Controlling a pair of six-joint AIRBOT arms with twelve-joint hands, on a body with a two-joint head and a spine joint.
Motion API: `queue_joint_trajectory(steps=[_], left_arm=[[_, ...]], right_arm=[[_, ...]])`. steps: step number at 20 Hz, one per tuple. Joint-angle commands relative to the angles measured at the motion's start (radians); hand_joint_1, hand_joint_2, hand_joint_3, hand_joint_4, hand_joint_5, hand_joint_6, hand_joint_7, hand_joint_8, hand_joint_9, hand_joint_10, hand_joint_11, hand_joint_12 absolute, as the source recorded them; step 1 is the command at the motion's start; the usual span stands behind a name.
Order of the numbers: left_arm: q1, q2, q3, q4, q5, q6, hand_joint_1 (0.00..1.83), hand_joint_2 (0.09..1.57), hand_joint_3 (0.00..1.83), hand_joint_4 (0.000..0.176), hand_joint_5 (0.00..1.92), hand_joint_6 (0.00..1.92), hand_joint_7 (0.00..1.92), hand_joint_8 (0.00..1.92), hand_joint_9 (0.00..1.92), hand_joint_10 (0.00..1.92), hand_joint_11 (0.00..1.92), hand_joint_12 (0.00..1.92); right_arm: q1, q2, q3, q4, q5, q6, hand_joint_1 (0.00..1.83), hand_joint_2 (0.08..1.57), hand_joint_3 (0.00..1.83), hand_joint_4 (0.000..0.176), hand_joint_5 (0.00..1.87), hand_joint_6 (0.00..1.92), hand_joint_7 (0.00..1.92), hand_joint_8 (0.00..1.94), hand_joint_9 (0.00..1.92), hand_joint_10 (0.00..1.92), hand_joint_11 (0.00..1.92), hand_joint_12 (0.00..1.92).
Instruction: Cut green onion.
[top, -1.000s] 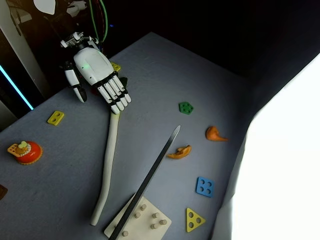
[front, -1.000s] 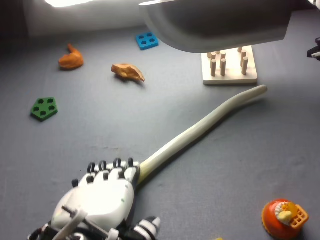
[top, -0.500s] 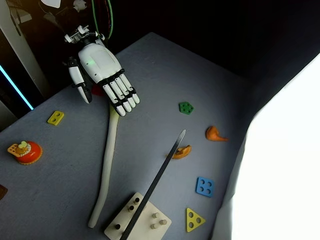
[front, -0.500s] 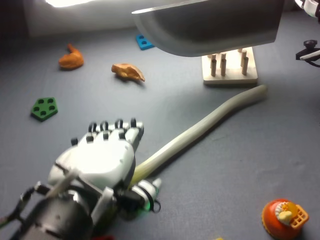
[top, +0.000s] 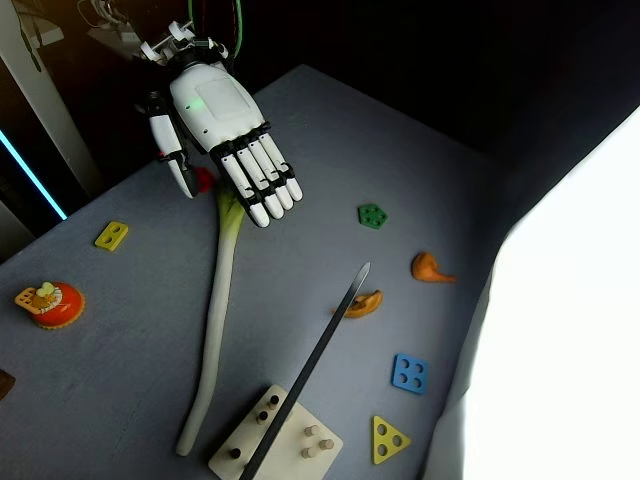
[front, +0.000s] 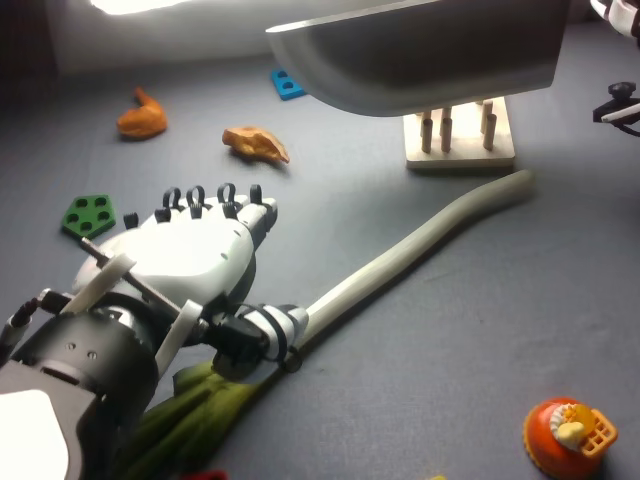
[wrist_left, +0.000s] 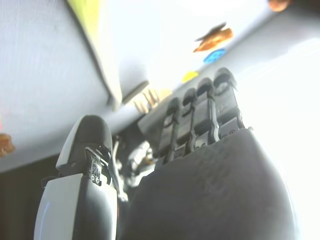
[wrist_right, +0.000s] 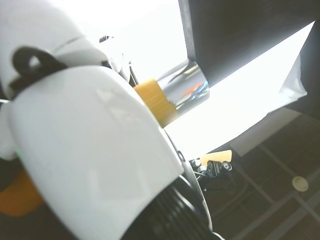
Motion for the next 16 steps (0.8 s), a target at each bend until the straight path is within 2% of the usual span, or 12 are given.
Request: queue_joint_trajectory(steps=[1,3,7,12,16], left_arm=[[-0.022,0.011,0.005,0.074,0.017,0.017,0.55,1.35,0.00,0.000,0.08,0.01,0.04,0.01,0.02,0.01,0.00,0.00],[-0.040,0.015,0.007,0.064,0.001,0.059,0.59,1.34,0.00,0.001,0.08,0.00,0.02,0.00,0.00,0.00,0.00,0.00],[-0.041,0.016,-0.001,0.070,-0.018,0.061,0.54,1.35,0.00,0.000,0.07,0.00,0.03,0.00,0.01,0.00,0.00,0.00],[-0.072,0.008,-0.005,0.050,-0.017,0.061,0.57,1.35,0.00,0.000,0.06,0.00,0.01,0.00,0.00,0.00,0.00,0.00],[-0.105,-0.001,-0.003,0.023,-0.016,0.116,0.57,1.35,0.00,0.000,0.07,0.00,0.02,0.00,0.00,0.00,0.00,0.00]], right_arm=[[0.008,0.012,0.010,-0.004,0.140,0.008,1.58,1.24,0.00,0.176,1.27,1.92,1.55,1.94,1.59,1.92,1.66,1.92],[0.005,0.015,0.010,-0.005,0.141,0.008,1.58,1.24,0.00,0.176,1.26,1.92,1.55,1.94,1.59,1.92,1.66,1.92],[-0.009,0.017,0.009,-0.005,0.140,0.008,1.58,1.24,0.00,0.176,1.26,1.92,1.55,1.94,1.60,1.92,1.67,1.92],[-0.003,0.018,0.007,-0.016,0.138,0.008,1.58,1.24,0.00,0.176,1.26,1.92,1.54,1.94,1.59,1.92,1.66,1.92],[-0.002,0.029,0.001,-0.031,0.138,0.009,1.60,1.23,0.00,0.176,1.27,1.92,1.54,1.94,1.59,1.92,1.66,1.92]])
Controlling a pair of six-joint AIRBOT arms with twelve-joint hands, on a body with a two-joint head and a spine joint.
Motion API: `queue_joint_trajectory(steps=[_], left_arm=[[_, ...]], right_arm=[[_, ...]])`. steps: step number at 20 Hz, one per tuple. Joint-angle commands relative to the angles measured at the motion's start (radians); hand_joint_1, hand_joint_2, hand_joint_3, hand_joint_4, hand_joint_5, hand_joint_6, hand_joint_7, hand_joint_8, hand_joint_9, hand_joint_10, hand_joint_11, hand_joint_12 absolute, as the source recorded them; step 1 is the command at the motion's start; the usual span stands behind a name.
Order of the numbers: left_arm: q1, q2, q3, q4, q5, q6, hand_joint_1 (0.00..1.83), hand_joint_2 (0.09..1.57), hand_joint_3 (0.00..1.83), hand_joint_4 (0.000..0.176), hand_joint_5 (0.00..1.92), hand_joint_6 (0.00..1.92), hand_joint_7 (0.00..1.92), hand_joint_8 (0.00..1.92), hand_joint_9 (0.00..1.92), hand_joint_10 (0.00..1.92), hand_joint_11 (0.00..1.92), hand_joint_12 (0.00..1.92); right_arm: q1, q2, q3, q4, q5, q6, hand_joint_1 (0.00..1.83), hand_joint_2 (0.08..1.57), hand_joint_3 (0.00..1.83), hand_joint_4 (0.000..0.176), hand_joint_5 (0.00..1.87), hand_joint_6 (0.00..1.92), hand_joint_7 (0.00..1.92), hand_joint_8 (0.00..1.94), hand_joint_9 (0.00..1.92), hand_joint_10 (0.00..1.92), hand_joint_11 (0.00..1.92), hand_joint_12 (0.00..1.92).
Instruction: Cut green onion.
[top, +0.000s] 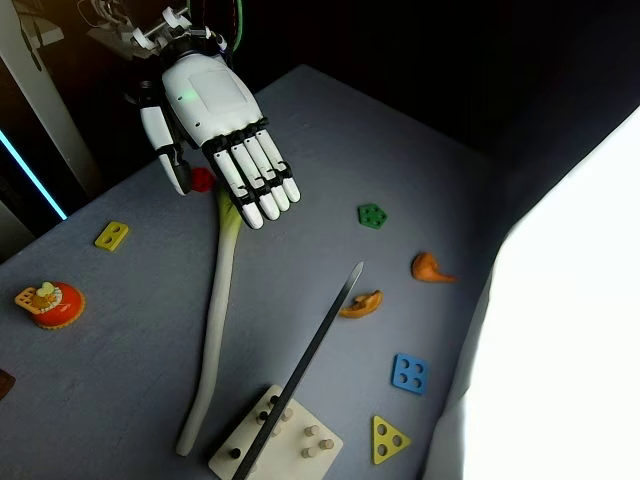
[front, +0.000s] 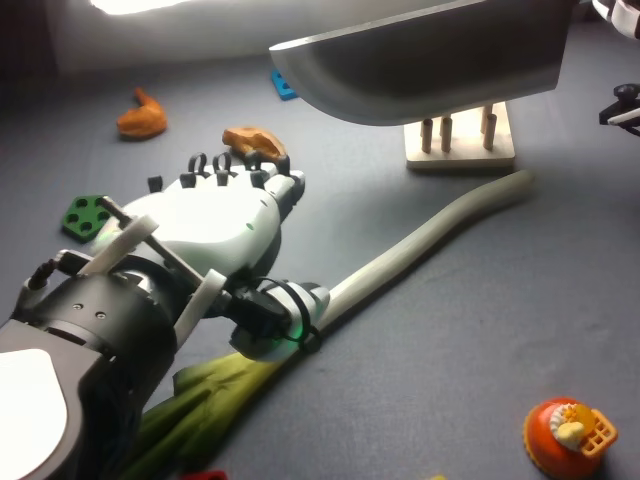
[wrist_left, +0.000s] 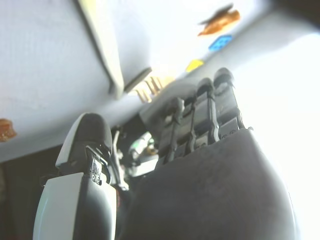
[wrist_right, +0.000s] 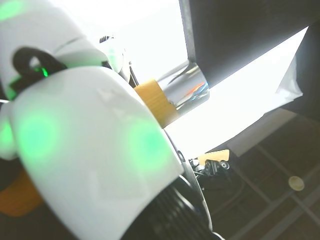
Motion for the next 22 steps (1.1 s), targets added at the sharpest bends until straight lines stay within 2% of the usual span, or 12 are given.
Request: queue_joint_trajectory(steps=[1,4,6,16,20,22], left_arm=[[-0.010,-0.005,0.002,0.076,0.032,0.000,0.58,1.34,0.00,0.000,0.07,0.00,0.02,0.01,0.00,0.00,0.00,0.00],[-0.007,-0.005,0.004,0.074,0.032,0.000,0.51,1.36,0.01,0.000,0.05,0.00,0.02,0.01,0.00,0.00,0.00,0.00],[-0.003,-0.005,0.005,0.074,0.032,-0.001,0.54,1.36,0.00,0.000,0.06,0.01,0.02,0.00,0.01,0.00,0.00,0.00],[0.019,-0.004,-0.004,0.100,0.031,-0.001,0.53,1.36,0.00,0.000,0.07,0.01,0.01,0.00,0.00,0.00,0.00,0.00],[0.020,-0.001,-0.013,0.105,0.031,-0.001,0.58,1.35,0.00,0.000,0.09,0.01,0.03,0.01,0.02,0.01,0.00,0.00],[0.015,-0.005,-0.009,0.096,0.031,-0.002,0.53,1.35,0.00,0.000,0.07,0.00,0.03,0.00,0.02,0.00,0.00,0.00]], right_arm=[[0.008,0.022,0.001,0.005,0.130,0.005,1.59,1.22,0.00,0.176,1.27,1.92,1.54,1.94,1.59,1.92,1.66,1.92],[0.008,0.043,-0.037,0.004,0.130,0.005,1.59,1.23,0.00,0.176,1.27,1.92,1.55,1.94,1.60,1.92,1.68,1.92],[0.004,0.045,-0.049,0.011,0.131,0.004,1.57,1.24,0.00,0.176,1.25,1.92,1.54,1.94,1.60,1.92,1.67,1.92],[-0.020,0.021,-0.055,0.074,0.118,-0.016,1.59,1.23,0.00,0.176,1.26,1.92,1.54,1.94,1.59,1.92,1.66,1.92],[-0.025,-0.031,-0.010,0.105,0.119,-0.036,1.59,1.24,0.00,0.176,1.27,1.92,1.56,1.94,1.60,1.92,1.67,1.92],[-0.022,-0.062,0.030,0.127,0.119,-0.035,1.60,1.23,0.00,0.176,1.30,1.92,1.57,1.94,1.61,1.92,1.68,1.92]])
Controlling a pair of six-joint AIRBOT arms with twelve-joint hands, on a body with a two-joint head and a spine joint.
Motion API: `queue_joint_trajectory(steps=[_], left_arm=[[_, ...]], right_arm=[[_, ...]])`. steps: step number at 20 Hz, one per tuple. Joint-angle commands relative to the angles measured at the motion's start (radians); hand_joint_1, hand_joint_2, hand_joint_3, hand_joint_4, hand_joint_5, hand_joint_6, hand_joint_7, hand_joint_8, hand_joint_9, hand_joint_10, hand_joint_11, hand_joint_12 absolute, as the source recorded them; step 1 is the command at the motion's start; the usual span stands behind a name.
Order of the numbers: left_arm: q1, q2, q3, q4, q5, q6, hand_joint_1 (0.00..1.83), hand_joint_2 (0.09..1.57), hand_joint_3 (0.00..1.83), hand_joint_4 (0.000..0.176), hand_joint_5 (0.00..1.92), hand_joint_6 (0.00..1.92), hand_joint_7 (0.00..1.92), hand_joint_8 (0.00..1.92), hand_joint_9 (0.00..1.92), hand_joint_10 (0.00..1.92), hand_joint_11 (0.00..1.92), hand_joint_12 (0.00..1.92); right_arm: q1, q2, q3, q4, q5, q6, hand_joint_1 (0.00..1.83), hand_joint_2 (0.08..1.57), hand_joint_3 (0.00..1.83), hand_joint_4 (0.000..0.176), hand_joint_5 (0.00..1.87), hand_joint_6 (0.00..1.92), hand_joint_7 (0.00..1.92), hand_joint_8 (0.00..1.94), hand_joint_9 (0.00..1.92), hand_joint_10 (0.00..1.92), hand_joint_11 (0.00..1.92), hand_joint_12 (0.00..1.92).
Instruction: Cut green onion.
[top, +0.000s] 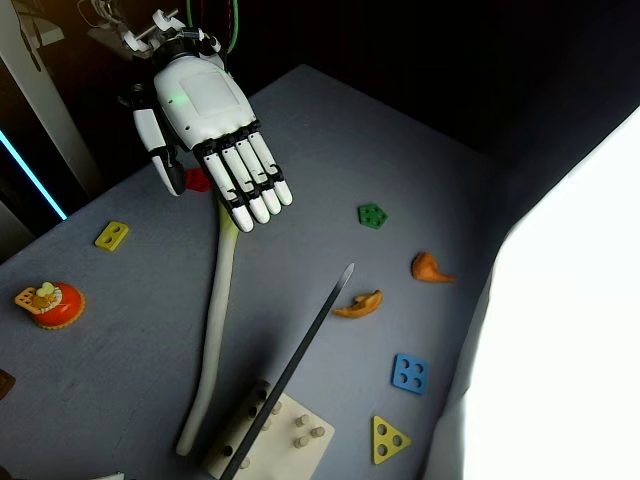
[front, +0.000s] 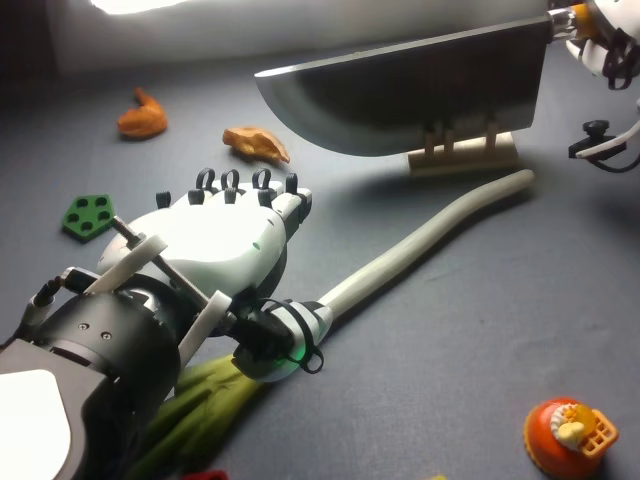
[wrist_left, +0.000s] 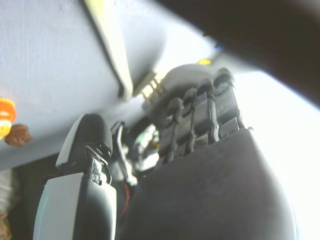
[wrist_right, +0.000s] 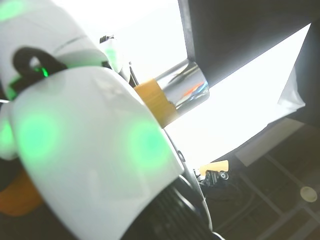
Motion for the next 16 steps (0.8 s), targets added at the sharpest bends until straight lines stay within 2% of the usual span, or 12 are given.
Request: queue_joint_trajectory(steps=[1,8,15,16], left_arm=[[-0.013,-0.001,0.004,0.083,0.030,-0.002,0.51,1.35,0.00,0.000,0.06,0.00,0.03,0.00,0.02,0.00,0.00,0.00],[-0.012,0.000,0.009,0.085,0.020,-0.002,0.49,1.37,0.01,0.000,0.06,0.00,0.01,0.00,0.01,0.00,0.00,0.00],[-0.010,0.001,0.004,0.089,0.001,-0.001,0.53,1.37,0.00,0.001,0.07,0.01,0.02,0.01,0.01,0.00,0.00,0.00],[-0.009,0.001,0.003,0.089,0.001,-0.001,0.59,1.35,0.00,0.000,0.09,0.01,0.04,0.01,0.02,0.01,0.00,0.00]], right_arm=[[0.011,0.010,0.016,0.015,0.140,0.011,1.61,1.23,0.00,0.176,1.31,1.92,1.58,1.94,1.62,1.92,1.68,1.92],[0.007,-0.021,0.040,0.038,0.156,0.014,1.59,1.23,0.00,0.176,1.27,1.92,1.54,1.94,1.59,1.92,1.67,1.92],[-0.016,-0.054,0.072,0.038,0.194,0.016,1.60,1.21,0.00,0.176,1.29,1.92,1.56,1.94,1.61,1.92,1.67,1.92],[-0.019,-0.054,0.072,0.039,0.195,0.017,1.60,1.22,0.00,0.176,1.30,1.92,1.56,1.94,1.61,1.92,1.68,1.92]])
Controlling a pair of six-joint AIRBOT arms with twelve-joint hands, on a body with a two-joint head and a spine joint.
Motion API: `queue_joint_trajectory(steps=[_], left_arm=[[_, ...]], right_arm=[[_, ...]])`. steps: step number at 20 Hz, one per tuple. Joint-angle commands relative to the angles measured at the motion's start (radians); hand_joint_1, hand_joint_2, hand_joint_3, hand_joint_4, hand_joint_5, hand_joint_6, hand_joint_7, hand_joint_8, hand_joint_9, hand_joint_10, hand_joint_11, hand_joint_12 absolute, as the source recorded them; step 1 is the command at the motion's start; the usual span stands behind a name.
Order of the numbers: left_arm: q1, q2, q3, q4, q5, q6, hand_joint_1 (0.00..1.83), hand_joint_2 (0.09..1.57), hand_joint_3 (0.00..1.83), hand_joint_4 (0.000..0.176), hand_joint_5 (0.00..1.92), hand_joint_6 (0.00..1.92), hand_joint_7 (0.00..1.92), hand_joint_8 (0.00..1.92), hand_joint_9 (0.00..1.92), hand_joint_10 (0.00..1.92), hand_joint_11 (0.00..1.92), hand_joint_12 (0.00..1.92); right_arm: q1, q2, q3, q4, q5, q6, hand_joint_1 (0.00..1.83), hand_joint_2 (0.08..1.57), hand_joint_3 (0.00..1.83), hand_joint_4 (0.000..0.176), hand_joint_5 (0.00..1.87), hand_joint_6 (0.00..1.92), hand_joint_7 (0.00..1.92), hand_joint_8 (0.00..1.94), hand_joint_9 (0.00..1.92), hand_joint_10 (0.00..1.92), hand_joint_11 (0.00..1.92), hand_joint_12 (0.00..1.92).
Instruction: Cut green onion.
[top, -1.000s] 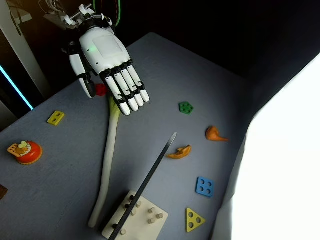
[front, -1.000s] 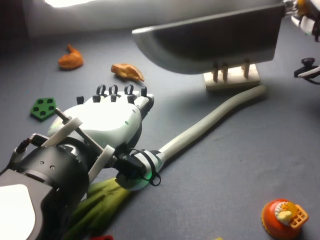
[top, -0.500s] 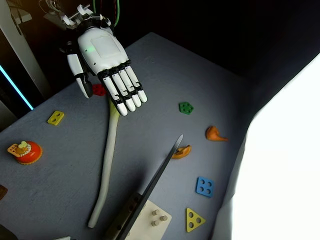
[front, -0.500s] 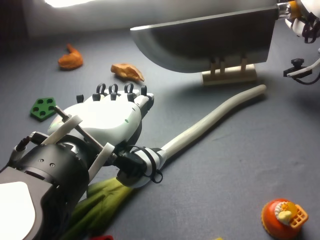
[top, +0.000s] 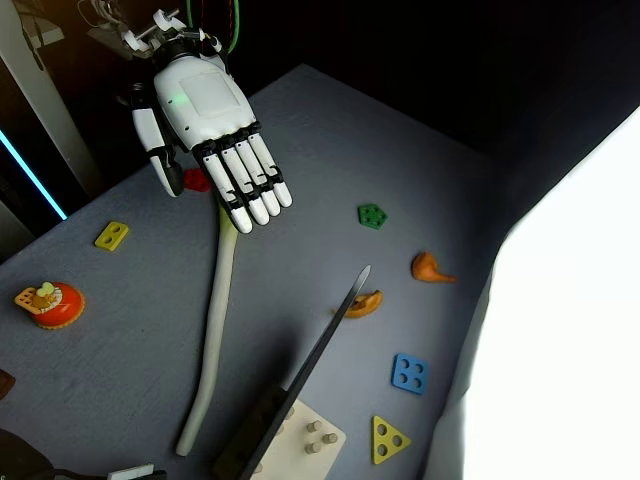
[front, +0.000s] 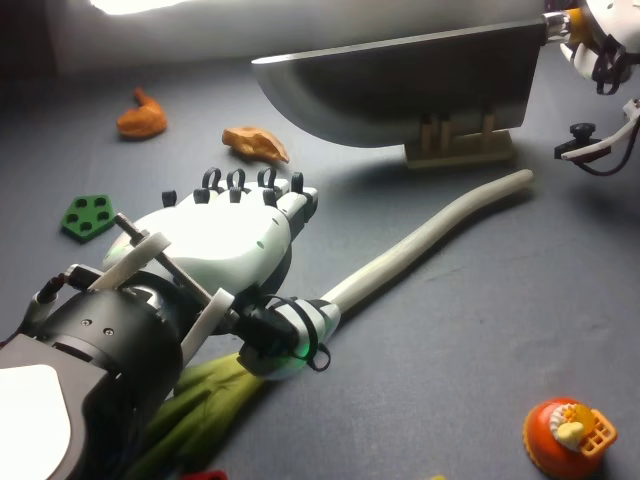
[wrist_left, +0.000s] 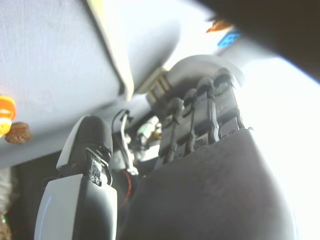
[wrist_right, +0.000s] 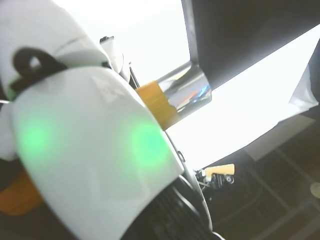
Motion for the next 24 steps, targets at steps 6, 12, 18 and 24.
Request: queue_joint_trajectory(steps=[6,12,18,24], left_arm=[[-0.001,0.002,-0.005,0.093,0.025,-0.001,0.52,1.36,0.00,0.000,0.05,0.00,0.01,0.00,0.01,0.00,0.00,0.00],[0.010,0.006,-0.003,0.106,0.017,-0.001,0.51,1.37,0.00,0.000,0.06,0.00,0.01,0.00,0.00,0.00,0.00,0.00],[0.010,0.007,0.001,0.109,0.017,-0.001,0.55,1.35,0.00,0.000,0.07,0.01,0.03,0.01,0.02,0.01,0.00,0.00],[0.015,0.007,0.000,0.109,0.017,-0.001,0.52,1.37,0.00,0.000,0.06,0.00,0.02,0.00,0.01,0.00,0.00,0.00]], right_arm=[[-0.021,0.005,0.011,-0.004,0.152,0.025,1.59,1.23,0.00,0.176,1.26,1.92,1.55,1.94,1.60,1.92,1.67,1.92],[-0.037,0.005,0.010,-0.005,0.162,0.025,1.55,1.25,0.00,0.176,1.25,1.92,1.49,1.94,1.56,1.92,1.65,1.92],[-0.039,0.006,0.010,-0.014,0.163,0.025,1.16,1.38,0.00,0.000,0.61,1.44,0.77,1.68,0.93,1.92,0.94,1.92],[-0.040,0.010,0.011,-0.023,0.163,0.025,1.04,1.20,0.00,0.000,0.29,1.31,0.39,1.44,0.26,1.73,0.18,1.92]])
